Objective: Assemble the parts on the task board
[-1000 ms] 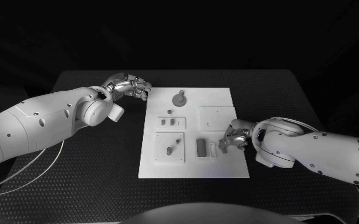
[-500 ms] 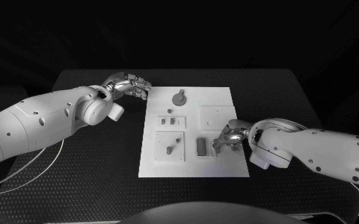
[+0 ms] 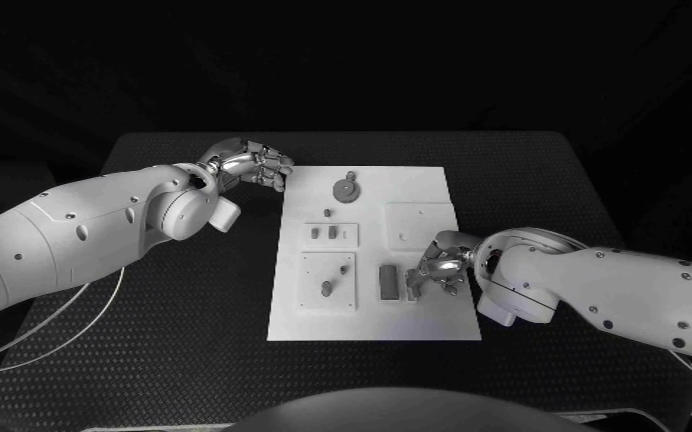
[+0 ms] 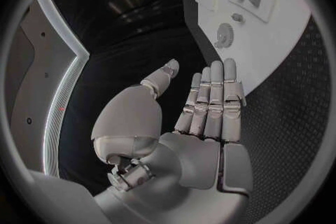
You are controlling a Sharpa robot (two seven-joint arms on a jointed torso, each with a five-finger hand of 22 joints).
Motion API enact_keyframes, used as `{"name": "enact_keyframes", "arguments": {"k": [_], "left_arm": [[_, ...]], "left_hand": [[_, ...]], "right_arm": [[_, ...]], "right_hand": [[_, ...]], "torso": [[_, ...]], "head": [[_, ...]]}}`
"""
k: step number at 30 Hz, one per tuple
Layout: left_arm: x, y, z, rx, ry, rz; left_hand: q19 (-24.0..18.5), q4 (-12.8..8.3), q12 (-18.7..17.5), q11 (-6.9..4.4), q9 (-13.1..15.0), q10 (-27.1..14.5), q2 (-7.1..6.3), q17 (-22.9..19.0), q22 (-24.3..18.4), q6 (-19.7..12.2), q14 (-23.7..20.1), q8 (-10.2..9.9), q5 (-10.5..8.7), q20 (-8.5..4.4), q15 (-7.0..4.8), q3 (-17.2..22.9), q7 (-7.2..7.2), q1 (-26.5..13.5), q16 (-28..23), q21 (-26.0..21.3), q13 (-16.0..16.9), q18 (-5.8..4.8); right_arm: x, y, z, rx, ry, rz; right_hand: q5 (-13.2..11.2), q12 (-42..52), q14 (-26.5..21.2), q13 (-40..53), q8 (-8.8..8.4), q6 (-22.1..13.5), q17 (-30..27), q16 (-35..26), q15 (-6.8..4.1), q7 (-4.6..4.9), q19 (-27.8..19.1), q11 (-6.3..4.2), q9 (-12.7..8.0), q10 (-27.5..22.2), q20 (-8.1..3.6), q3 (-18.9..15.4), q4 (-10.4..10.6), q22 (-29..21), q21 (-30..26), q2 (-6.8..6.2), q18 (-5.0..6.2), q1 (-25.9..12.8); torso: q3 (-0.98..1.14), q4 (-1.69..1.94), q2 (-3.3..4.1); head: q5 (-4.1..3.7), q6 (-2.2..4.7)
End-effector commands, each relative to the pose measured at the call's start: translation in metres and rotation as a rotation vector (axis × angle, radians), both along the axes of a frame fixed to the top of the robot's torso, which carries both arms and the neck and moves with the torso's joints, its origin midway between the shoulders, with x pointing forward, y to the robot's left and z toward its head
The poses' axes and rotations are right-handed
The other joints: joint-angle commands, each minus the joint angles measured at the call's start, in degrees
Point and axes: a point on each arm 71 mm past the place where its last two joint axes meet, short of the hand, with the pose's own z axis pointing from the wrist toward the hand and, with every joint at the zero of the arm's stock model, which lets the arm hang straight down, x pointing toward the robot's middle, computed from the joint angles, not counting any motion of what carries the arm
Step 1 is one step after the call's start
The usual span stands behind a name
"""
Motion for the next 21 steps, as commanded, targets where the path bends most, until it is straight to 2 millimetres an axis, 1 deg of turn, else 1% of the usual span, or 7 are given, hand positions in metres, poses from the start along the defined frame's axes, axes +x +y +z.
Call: {"name": "enact_keyframes", "arguments": {"k": [1,10,13,16,21], "left_arm": [[-0.0003,-0.0028,0.0009,-0.013,0.002,-0.016],[-0.0005,-0.0014,0.0010,-0.012,0.002,-0.014],[-0.0006,-0.0018,0.0010,-0.012,0.002,-0.015],[-0.0006,-0.0015,0.0010,-0.012,0.003,-0.014],[-0.0006,-0.0014,0.0010,-0.012,0.002,-0.014]], "left_hand": [[0.0,0.2,0.0,0.06,-0.1,0.2,0.03,0.1,0.1,0.1,0.1,0.2,-0.13,0.02,0.41,0.0,-0.05,-0.4,-0.3,-0.3,0.1,1.18],[0.0,0.3,0.0,0.06,-0.1,0.2,0.01,0.1,0.1,0.1,0.1,0.2,-0.13,0.03,0.42,0.0,-0.04,-0.5,-0.3,-0.3,0.1,1.18],[0.0,0.3,0.0,0.06,-0.1,0.2,0.01,0.1,0.1,0.1,0.1,0.2,-0.13,0.03,0.42,0.0,-0.04,-0.5,-0.3,-0.3,0.1,1.18],[0.0,0.3,0.0,0.06,-0.1,0.2,0.01,0.1,0.1,0.1,0.1,0.2,-0.13,0.03,0.43,0.0,-0.04,-0.5,-0.3,-0.3,0.1,1.18],[0.0,0.3,0.0,0.06,-0.1,0.2,0.01,0.1,0.1,0.1,0.1,0.2,-0.13,0.03,0.43,0.0,-0.04,-0.5,-0.4,-0.3,0.1,1.18]], "right_arm": [[-0.0010,0.0016,-0.0013,-0.003,0.012,0.019],[-0.0012,-0.0001,-0.0047,-0.020,0.032,0.033],[-0.0015,0.0005,-0.0055,-0.021,0.035,0.035],[-0.0012,0.0005,-0.0058,-0.021,0.033,0.033],[-0.0004,0.0005,-0.0056,-0.019,0.026,0.028]], "right_hand": [[0.3,0.2,0.0,0.0,0.27,0.0,0.0,0.2,-0.40,0.23,0.4,-0.24,0.6,0.7,0.00,0.3,0.0,1.1,0.3,2.33,0.48,1.8],[0.4,0.1,-0.1,-0.1,0.28,0.0,-0.2,0.1,-0.43,0.21,0.4,-0.26,0.5,0.6,0.00,0.4,0.0,1.1,0.2,2.39,0.48,1.6],[0.4,0.1,-0.2,-0.1,0.28,0.0,-0.3,0.1,-0.44,0.21,0.4,-0.26,0.5,0.6,-0.01,0.4,0.0,1.1,0.2,2.38,0.48,1.6],[0.4,0.0,-0.2,-0.1,0.27,0.0,-0.3,0.1,-0.44,0.22,0.4,-0.25,0.5,0.5,0.00,0.4,0.0,1.1,0.2,2.35,0.48,1.6],[0.3,0.0,-0.2,-0.1,0.28,0.0,-0.4,0.0,-0.45,0.22,0.4,-0.25,0.5,0.5,0.01,0.4,0.0,1.1,0.2,2.28,0.48,1.4]], "torso": [[0.00,0.02,0.01],[-0.06,0.01,0.00],[-0.05,0.02,0.00],[-0.02,0.05,-0.01],[-0.05,0.04,-0.01]], "head": [[0.07,0.06],[0.11,-0.18],[0.13,-0.16],[0.34,-0.30],[0.39,-0.34]]}}
